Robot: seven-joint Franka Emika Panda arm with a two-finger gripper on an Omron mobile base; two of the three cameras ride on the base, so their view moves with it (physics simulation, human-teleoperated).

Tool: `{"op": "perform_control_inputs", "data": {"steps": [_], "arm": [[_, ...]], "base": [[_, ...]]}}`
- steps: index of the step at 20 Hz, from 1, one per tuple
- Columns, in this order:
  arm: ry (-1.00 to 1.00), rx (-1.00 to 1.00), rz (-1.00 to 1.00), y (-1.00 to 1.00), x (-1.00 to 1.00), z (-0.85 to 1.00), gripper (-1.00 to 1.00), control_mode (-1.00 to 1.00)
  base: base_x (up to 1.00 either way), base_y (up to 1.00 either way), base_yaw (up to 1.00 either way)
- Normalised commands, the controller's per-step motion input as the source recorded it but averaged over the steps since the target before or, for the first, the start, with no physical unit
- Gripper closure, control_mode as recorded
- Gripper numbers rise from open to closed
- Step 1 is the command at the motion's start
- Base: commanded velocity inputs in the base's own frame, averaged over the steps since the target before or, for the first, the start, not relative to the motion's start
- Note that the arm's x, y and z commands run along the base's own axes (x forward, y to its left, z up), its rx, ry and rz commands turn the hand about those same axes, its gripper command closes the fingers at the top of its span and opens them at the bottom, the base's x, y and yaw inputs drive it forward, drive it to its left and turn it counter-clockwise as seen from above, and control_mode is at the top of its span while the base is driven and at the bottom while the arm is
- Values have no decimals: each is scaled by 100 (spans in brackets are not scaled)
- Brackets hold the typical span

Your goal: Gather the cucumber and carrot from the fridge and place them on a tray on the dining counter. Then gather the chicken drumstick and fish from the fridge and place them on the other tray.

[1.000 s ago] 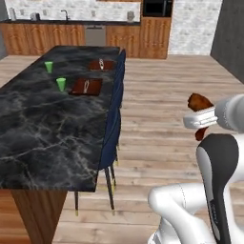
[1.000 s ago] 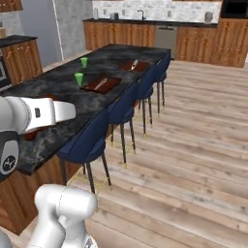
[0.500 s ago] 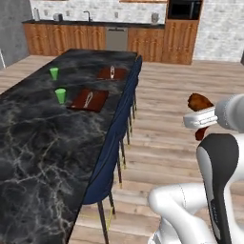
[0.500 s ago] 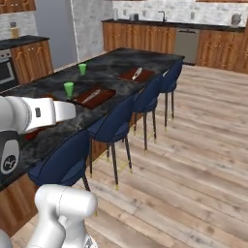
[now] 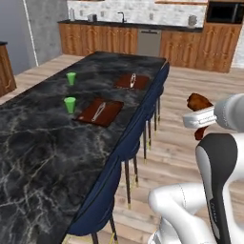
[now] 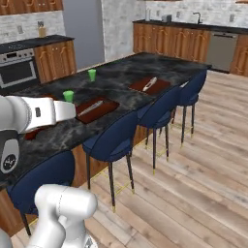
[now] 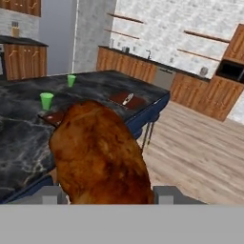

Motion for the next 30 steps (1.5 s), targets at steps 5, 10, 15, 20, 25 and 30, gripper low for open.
{"op": "perform_control_inputs", "data": {"steps": [5,10,15,20,25,30], "arm": [[0,0,0,0,0,0,100,100],[0,0,0,0,0,0,100,100],[0,0,0,0,0,0,100,100],[0,0,0,0,0,0,100,100],[0,0,0,0,0,0,100,100],[0,0,0,0,0,0,100,100]], "base": [[25,-59,38],[16,-58,40],[12,-62,39],[7,-69,35],[9,-68,36],[15,-65,36]]}}
